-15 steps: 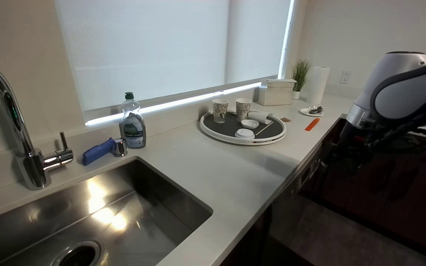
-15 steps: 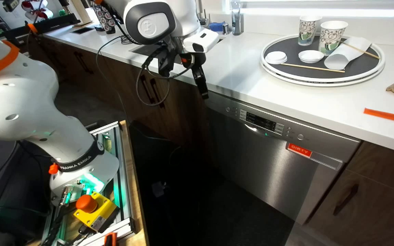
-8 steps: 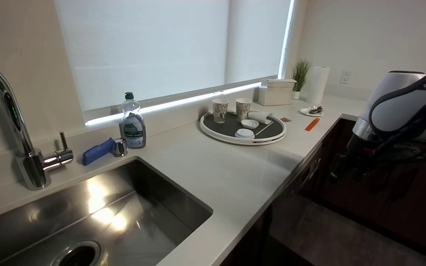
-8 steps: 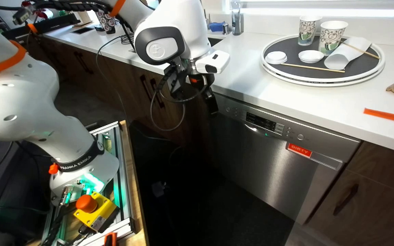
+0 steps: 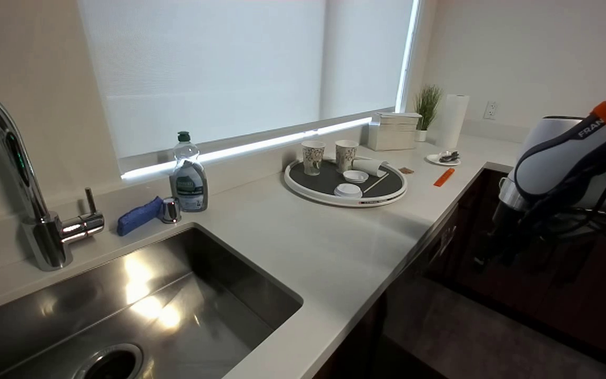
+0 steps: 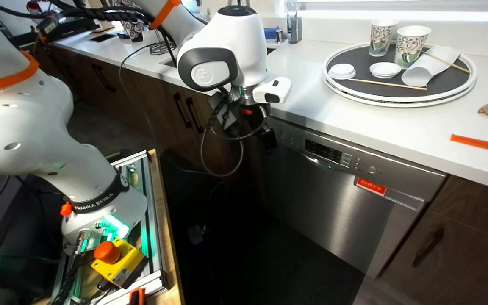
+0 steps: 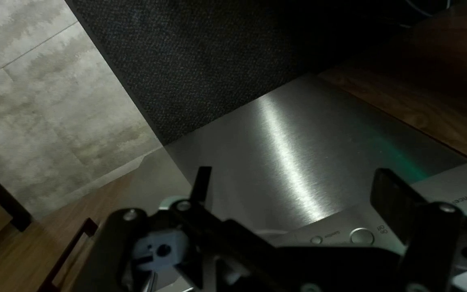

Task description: Press a button on the dish washing machine

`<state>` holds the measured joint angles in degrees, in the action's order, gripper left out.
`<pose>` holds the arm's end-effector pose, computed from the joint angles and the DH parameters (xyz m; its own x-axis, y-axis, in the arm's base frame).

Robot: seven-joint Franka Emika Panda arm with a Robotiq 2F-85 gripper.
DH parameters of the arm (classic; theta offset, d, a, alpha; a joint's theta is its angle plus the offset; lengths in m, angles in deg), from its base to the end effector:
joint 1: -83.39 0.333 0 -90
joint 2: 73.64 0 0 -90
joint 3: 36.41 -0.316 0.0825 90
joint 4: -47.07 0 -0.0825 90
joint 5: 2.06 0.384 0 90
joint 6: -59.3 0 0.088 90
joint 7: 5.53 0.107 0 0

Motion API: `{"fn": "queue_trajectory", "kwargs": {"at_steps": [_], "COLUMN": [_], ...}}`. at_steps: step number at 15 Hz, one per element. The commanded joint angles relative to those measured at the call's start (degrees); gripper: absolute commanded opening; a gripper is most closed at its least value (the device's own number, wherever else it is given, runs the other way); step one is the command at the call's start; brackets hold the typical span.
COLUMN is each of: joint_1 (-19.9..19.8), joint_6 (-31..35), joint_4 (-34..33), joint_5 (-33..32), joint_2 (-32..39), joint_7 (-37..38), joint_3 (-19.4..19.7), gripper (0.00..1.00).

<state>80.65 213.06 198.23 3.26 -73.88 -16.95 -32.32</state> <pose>0.4296 -0.0544 0.2513 0.9984 -0.0031 0.0557 -0.0012 -0.9994 -0.0350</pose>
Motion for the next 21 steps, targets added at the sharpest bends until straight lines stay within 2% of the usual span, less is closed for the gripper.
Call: {"fn": "queue_trajectory", "kwargs": {"at_steps": [1,6,9,11,13,17,18,19,21], "joint_1": [-0.2,-0.2,-1.3,-1.7,-2.9,-9.0,-10.1,-7.0,-8.7], "joint_6": [-0.1,-0.1,5.1,10.9,16.1,19.6,19.3,18.4,18.4], "joint_4": [-0.1,-0.2,-0.9,-0.9,-1.1,-3.7,-4.8,-2.1,-3.6], "joint_5": [-0.1,0.0,-8.0,-5.1,0.9,17.4,19.3,14.7,17.2], "joint_2": [0.1,0.1,3.8,6.3,8.5,12.4,13.7,10.4,11.9], "joint_7": [0.1,-0.1,3.1,-3.5,-11.2,-28.4,-29.8,-24.6,-27.3], "joint_3": [-0.3,-0.3,0.6,0.6,-1.1,-10.6,-11.8,-8.3,-10.5], "gripper": [1.00,1.00,1.00,1.00,1.00,1.00,1.00,1.00,1.00]}}
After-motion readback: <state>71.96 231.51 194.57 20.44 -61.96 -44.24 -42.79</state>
